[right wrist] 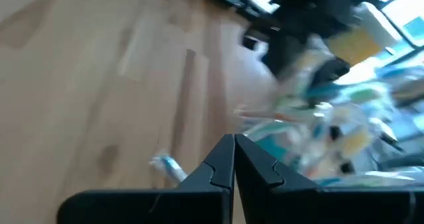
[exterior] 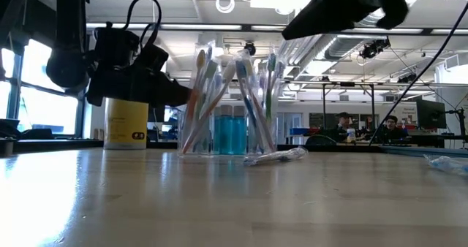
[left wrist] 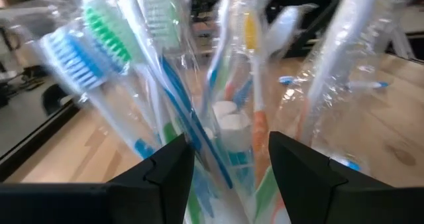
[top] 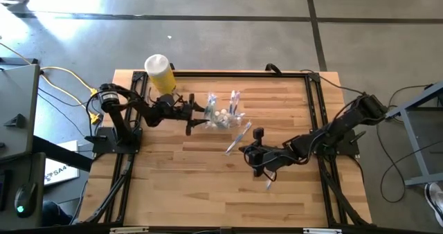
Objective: Pick & Place toothbrushing station
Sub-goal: Put the blue toothbrush into the transparent organizer
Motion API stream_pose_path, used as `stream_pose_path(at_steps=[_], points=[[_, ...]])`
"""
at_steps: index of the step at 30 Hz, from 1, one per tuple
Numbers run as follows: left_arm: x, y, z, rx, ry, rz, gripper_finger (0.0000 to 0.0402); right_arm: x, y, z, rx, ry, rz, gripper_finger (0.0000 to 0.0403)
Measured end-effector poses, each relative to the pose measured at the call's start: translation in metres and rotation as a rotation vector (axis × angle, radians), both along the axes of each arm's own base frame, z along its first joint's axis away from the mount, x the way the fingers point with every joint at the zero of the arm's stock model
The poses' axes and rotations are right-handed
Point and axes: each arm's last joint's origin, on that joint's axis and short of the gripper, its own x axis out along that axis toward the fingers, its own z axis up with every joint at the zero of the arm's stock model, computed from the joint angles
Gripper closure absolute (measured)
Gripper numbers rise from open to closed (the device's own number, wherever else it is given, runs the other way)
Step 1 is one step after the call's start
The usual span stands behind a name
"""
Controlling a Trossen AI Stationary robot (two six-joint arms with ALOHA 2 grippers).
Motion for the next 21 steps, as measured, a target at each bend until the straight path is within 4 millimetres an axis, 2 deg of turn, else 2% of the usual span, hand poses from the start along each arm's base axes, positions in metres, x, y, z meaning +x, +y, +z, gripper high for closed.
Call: stream_pose_path(at_steps=[3, 6, 8, 11, 14, 18, 21], points=[[0.003, -0.006, 0.0, 0.04, -0.002, -0.014, 0.0211, 0.007, -0.011, 0.007, -0.042, -0.084, -0.101, 0.04], [0.005, -0.01, 0.0, 0.075, -0.002, 0.004, 0.0211, 0.015, -0.025, 0.03, -0.117, -0.273, -0.248, 0.04], [0.005, -0.011, 0.0, 0.08, -0.002, 0.012, 0.0211, 0.021, -0.035, 0.046, -0.133, -0.387, -0.268, 0.04], [0.005, -0.011, 0.0, 0.077, -0.001, 0.014, 0.0211, 0.029, -0.052, 0.061, -0.104, -0.523, -0.201, 0.04], [0.005, -0.011, 0.0, 0.073, 0.004, 0.015, 0.0211, 0.036, -0.078, 0.064, 0.011, -0.591, -0.131, 0.04], [0.005, -0.011, -0.001, 0.071, 0.005, 0.016, 0.0211, 0.044, -0.116, 0.057, 0.205, -0.611, -0.11, 0.04], [0.005, -0.011, -0.001, 0.074, 0.006, 0.017, 0.0211, 0.049, -0.134, 0.052, 0.282, -0.626, -0.091, 0.04]])
